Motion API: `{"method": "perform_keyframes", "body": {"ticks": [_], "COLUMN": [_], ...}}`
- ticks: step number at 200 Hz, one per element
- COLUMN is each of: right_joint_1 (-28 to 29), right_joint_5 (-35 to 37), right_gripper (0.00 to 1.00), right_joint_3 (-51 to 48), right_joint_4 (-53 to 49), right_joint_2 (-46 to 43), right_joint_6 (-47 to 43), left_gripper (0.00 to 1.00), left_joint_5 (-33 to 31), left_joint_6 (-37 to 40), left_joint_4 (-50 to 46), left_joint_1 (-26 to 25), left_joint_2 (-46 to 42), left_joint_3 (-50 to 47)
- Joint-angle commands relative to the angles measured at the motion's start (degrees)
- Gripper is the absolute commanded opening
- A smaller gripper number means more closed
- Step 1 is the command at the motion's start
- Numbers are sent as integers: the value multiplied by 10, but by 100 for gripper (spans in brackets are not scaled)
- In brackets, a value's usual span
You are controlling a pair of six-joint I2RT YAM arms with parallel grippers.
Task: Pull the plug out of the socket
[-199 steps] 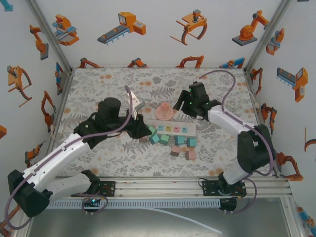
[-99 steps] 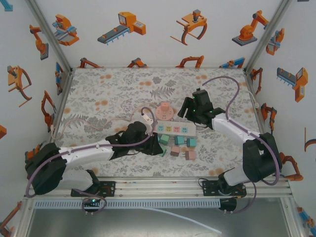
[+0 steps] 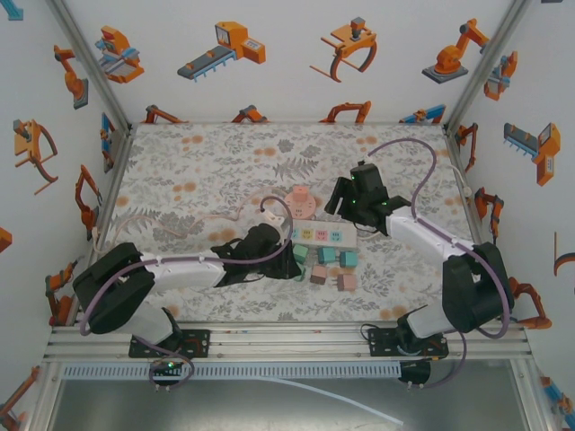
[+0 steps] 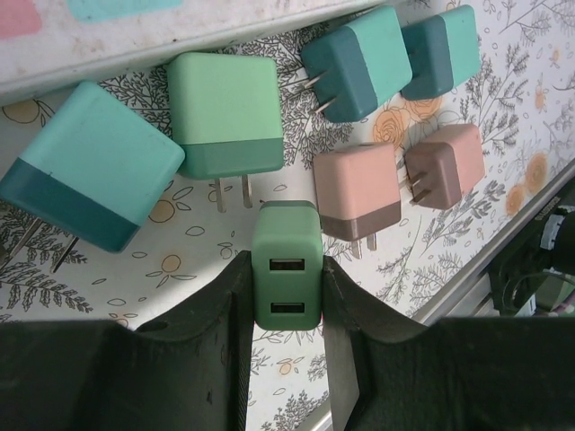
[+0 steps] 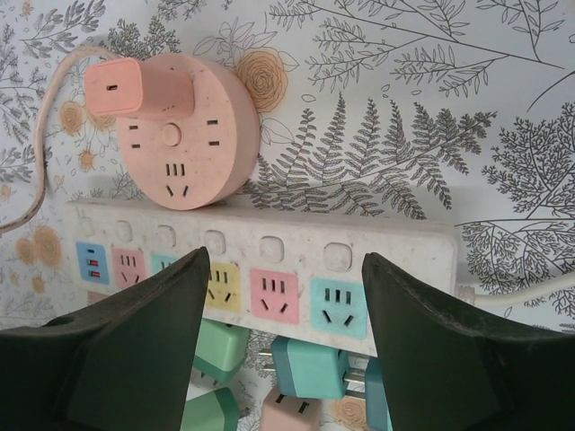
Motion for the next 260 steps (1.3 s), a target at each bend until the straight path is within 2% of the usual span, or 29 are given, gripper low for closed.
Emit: {"method": "perform_keyframes", "body": {"ticks": [1, 48, 81, 93, 119, 139, 158, 176, 189, 221, 260], "right_joint_1": [-1, -1, -1, -2, -2, -2, -2, -2, -2, 0, 5], "right_joint_5": [24, 31, 36, 6, -114, -182, -220, -241, -253, -283, -309], "right_gripper": [63, 63, 63, 64, 59, 57, 59, 62, 63, 64, 65], "right_joint_3": [-5, 29, 68, 87, 116, 115, 125, 163, 208, 323, 380], "right_joint_4": [-6, -16, -17, -9, 16, 59, 74, 40, -13, -162, -182], "right_joint_2": [-22, -16, -14, -11, -4, 9, 33, 71, 106, 205, 279], "right_joint_6": [-14, -73, -142, -203, -393, -525, -631, -704, -748, -800, -800], "left_gripper": [35, 59, 61, 61, 65, 67, 67, 68, 69, 70, 71], "left_joint_5": [-26, -28, -53, -69, -121, -159, -157, -147, -162, -226, -229], "left_joint_6": [-10, 14, 37, 44, 61, 22, -31, -89, -132, -194, -218], "left_joint_4": [-60, -87, -118, -134, -154, -169, -145, -123, -148, -271, -232], "left_joint_1": [5, 6, 6, 6, 16, 50, 95, 129, 142, 157, 177], "left_joint_2": [8, -17, -71, -101, -154, -169, -160, -133, -104, -45, -51], "left_joint_3": [7, 17, 34, 47, 85, 112, 123, 142, 172, 254, 222]}}
